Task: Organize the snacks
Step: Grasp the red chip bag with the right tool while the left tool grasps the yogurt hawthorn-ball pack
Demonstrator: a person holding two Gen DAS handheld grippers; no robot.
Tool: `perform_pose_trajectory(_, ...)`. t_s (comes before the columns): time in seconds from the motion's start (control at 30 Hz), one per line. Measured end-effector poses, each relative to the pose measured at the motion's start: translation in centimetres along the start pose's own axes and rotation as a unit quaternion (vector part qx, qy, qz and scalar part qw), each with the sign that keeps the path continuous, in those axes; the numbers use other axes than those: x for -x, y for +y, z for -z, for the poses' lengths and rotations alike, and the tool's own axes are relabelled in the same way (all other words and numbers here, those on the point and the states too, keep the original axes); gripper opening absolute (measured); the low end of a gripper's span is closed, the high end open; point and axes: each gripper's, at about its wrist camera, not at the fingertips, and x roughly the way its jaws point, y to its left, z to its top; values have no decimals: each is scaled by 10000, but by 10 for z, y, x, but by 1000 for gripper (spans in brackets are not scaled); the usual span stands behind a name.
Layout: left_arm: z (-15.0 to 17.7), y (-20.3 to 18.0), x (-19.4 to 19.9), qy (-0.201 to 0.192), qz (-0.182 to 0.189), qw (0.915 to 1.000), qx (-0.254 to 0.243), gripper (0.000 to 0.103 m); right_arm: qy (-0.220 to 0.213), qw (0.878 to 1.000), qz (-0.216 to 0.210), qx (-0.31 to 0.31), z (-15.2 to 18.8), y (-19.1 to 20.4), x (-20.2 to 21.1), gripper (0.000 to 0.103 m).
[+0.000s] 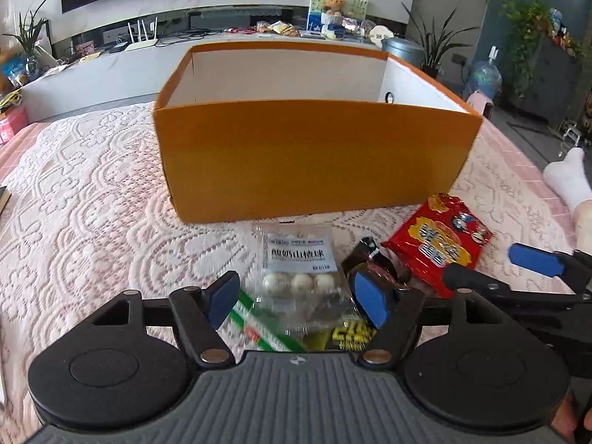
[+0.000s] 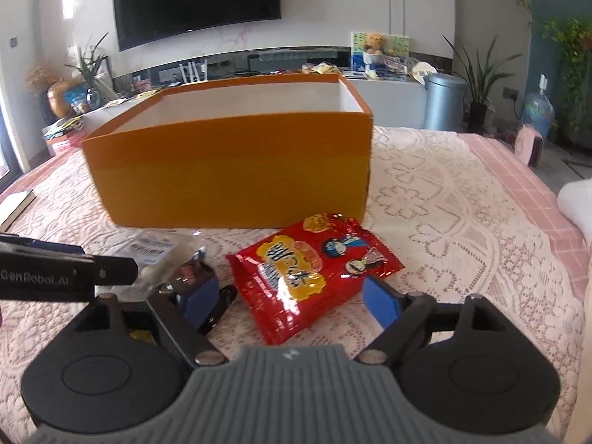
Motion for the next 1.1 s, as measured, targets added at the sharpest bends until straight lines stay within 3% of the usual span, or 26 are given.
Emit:
perform_pose_trajectory(0.2, -10, 7, -24, 296, -10, 9991, 311, 89, 214, 9985, 28, -495, -1, -15, -22, 86)
perform_pose_trajectory(0.4, -16, -3, -36, 486, -76, 9988, 83, 89, 451, 9939, 110, -1004, -6, -25, -44, 86)
perform_pose_trajectory(0.5, -15, -9, -42, 547, -296, 9979, -170, 89, 557, 9915, 108, -1172, -3, -28, -52, 87)
perform_pose_trajectory(0.67, -14, -7, -53, 712, -295, 9970, -120, 89, 489, 9920, 71, -1163, -2, -28, -54, 89)
perform_pose_trajectory(0.8, -13, -8, -56, 719, -291, 9969, -131, 86, 420, 9925, 12, -1148, -1, -25, -58, 94)
perform_pose_trajectory(0.93, -15, -10, -56, 658, -283, 9972, -228, 69, 401, 9922, -33, -1180, -1, -20, -60, 99)
perform_pose_trajectory(1.1, -18, -6, -58, 667, -258, 9974, 3, 69, 421, 9907, 177, -1284, -7, -16, -69, 99)
